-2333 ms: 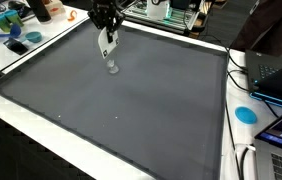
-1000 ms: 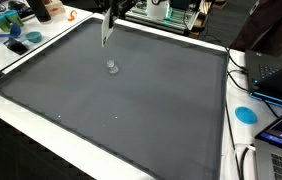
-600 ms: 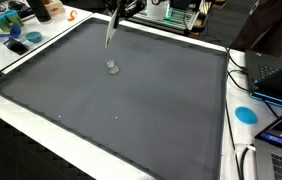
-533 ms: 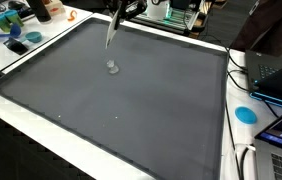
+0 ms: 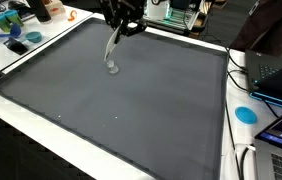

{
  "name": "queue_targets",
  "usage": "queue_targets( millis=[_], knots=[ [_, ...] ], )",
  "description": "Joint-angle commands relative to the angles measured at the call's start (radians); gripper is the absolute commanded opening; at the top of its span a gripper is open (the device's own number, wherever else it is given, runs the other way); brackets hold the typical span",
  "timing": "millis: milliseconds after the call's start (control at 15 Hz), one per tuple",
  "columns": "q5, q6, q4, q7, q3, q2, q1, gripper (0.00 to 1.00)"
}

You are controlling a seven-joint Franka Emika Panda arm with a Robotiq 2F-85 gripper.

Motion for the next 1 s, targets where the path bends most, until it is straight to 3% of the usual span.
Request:
queue_targets(
  millis=[0, 400, 933],
  knots=[
    [-0.011, -0.028, 0.050, 0.038, -0.025, 0.060, 0.026, 0.01],
    [0.049, -0.059, 0.130, 0.013, -0.039, 0.134, 0.024, 0.01],
    [0.148, -0.283, 0.276, -0.042, -0.044, 0.236, 0.024, 0.01]
  ],
)
